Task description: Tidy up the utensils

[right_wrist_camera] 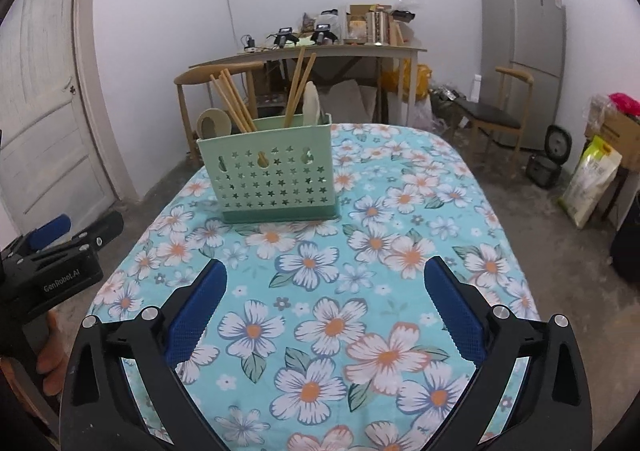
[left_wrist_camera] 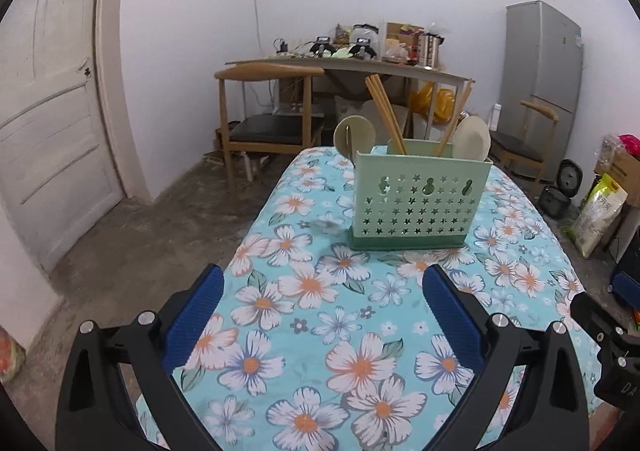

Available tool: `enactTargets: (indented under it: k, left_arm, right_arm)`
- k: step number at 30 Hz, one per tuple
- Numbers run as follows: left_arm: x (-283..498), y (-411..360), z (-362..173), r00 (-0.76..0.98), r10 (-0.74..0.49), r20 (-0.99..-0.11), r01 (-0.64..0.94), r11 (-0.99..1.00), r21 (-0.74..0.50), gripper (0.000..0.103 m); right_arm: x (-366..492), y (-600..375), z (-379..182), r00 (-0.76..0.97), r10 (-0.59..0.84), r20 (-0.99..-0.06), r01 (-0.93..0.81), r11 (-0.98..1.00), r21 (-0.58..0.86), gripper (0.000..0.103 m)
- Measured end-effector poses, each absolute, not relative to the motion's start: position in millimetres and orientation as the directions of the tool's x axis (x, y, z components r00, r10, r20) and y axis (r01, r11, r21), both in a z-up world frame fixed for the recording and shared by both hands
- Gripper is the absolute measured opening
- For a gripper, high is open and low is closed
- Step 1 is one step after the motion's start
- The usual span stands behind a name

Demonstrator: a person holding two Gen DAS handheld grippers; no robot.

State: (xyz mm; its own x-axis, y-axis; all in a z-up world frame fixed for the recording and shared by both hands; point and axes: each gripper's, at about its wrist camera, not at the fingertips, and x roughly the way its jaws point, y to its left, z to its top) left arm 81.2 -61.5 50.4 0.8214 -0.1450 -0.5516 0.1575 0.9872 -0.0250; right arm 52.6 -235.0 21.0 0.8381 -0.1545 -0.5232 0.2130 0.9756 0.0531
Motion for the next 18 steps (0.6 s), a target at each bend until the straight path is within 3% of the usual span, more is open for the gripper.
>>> enactTargets:
  k: [8, 18]
  left_arm:
    - [70, -64, 61, 0.843, -0.168, -0.511, 0.152, 0.986, -0.074, 0.097]
    - [72, -70, 56, 0.838, -0.138, -0.528, 0.167, 0.986, 0.007, 0.097]
  right_arm:
    - [47, -240, 24, 0.831, -0.193, -0.522, 0.24, 0.971, 0.022, 0.095]
    - [49, -242, 23, 0.827, -0.185, -0.531, 0.241, 0.97, 0.039, 0.095]
